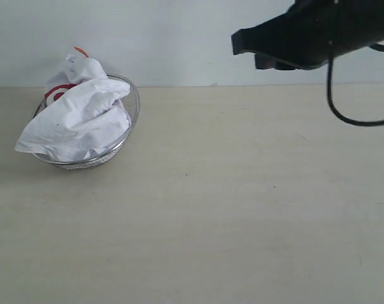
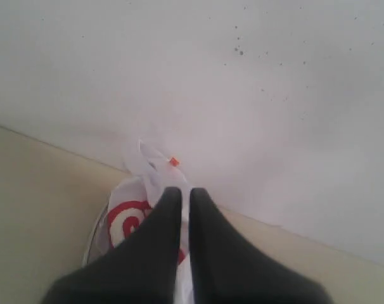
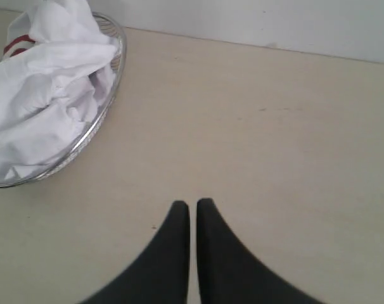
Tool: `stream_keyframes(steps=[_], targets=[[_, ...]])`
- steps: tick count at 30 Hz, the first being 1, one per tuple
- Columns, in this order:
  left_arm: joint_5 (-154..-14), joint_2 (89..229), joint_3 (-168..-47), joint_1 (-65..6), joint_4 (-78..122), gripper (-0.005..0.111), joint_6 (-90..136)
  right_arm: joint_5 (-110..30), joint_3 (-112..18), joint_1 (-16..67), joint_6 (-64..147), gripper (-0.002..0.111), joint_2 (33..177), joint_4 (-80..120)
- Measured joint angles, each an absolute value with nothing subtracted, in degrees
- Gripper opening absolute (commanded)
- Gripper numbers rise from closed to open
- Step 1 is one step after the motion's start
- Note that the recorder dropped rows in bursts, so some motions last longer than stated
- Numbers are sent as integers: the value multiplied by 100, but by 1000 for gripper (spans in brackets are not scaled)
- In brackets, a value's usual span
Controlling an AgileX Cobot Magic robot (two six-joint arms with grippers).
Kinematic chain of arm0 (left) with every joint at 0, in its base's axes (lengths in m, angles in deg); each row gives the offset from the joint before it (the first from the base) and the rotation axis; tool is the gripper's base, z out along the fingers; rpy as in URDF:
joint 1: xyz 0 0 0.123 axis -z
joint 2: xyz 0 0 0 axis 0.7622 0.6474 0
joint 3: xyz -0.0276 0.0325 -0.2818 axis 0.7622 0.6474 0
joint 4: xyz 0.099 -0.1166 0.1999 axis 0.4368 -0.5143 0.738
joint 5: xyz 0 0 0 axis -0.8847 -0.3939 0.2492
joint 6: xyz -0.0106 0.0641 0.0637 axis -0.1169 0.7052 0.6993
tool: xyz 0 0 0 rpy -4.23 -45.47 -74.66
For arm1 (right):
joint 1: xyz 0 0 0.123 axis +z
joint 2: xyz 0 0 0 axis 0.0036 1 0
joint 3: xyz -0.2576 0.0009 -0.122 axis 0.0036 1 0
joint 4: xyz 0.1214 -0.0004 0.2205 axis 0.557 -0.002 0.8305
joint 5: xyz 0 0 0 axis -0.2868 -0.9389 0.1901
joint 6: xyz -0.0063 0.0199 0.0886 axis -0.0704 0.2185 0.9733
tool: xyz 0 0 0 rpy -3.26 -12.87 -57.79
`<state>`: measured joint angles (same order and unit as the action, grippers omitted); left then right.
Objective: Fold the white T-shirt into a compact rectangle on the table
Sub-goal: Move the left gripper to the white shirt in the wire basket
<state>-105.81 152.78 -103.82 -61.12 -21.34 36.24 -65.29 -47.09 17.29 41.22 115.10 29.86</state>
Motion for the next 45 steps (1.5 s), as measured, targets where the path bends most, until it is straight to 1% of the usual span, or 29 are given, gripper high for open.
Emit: stream_keyframes(steps=[3,9,12,16,22,33,36,42,44,45], targets=[[-10896,15784,-10418,-6301,-3112,4,4673,-7049,-5795,1593,3057,0,12367,4263],[-11067,16319,-10444,-6360,-3819,4,5800,-8113,-7379,921,1860,0,13395,5810],[-11182,16544,-10549,-6360,-4056,4,6167,-8616,-8146,679,1682,0,14022,6052],[-11300,16851,-10675,-6360,-4249,4,6664,-9036,-9121,636,1512,0,14766,6171],[-11376,17331,-10834,-6360,-4565,4,7187,-9171,-10213,719,1452,0,15623,6543],[-11489,17764,-11170,-6360,-4734,4,7657,-9149,-11510,773,1412,0,16796,6712],[-11604,18058,-11460,-6360,-4863,4,7703,-9182,-11601,773,1412,0,16908,6792],[-12351,18967,-12148,-6360,-4885,4,7735,-9276,-11613,810,1388,0,16922,6812],[-12611,19354,-12493,-6360,-4885,9,7735,-9440,-11613,814,1388,0,16922,6812],[-12653,19458,-12612,-6360,-4885,19,7735,-9499,-11613,814,1388,0,16922,6812]])
